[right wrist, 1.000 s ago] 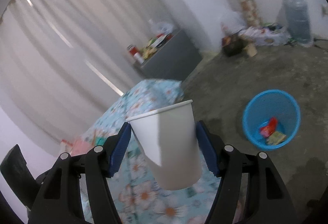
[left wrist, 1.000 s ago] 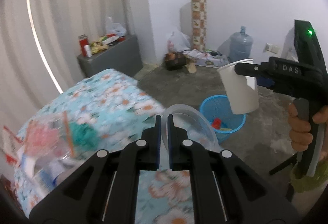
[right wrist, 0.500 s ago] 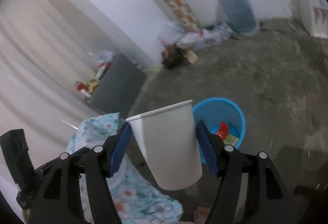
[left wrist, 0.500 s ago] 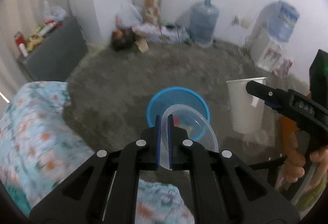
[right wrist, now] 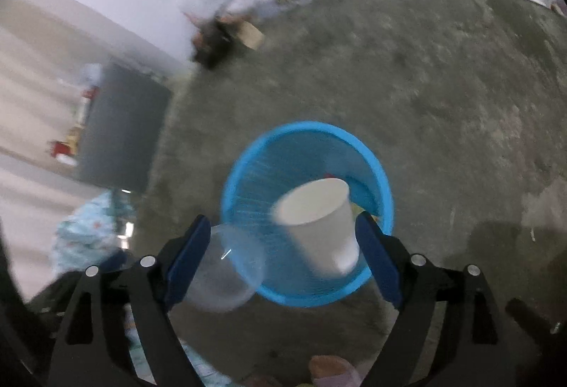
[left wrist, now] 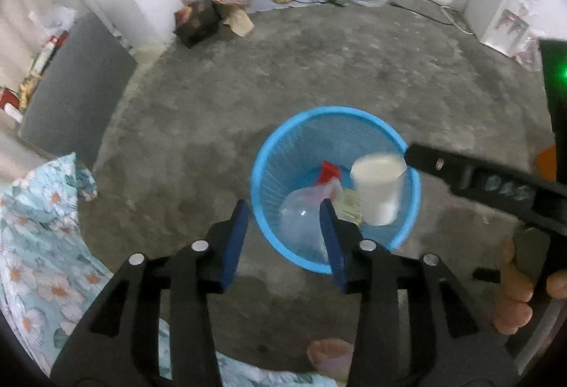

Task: Collect trash
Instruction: 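Carry the lid and cup to the blue wastebasket and open both tools, then move both tools back to the remaining trash on the bed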

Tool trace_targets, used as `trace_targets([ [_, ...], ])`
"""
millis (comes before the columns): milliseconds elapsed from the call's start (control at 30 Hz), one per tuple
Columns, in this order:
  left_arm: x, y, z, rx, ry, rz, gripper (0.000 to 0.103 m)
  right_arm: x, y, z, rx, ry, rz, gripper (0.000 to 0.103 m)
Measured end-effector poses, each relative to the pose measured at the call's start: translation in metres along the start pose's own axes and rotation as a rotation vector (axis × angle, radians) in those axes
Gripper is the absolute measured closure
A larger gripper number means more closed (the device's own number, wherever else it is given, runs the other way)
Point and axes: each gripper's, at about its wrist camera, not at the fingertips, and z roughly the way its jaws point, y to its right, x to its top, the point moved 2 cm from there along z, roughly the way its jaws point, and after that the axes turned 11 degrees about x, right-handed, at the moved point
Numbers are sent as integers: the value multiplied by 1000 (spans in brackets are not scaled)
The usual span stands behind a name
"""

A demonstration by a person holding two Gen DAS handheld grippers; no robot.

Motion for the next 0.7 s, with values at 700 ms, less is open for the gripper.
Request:
trace_targets([
  [700, -97, -103, -267, 4, 444, -238, 34, -115, -110, -164, 72, 253, -274, 14],
])
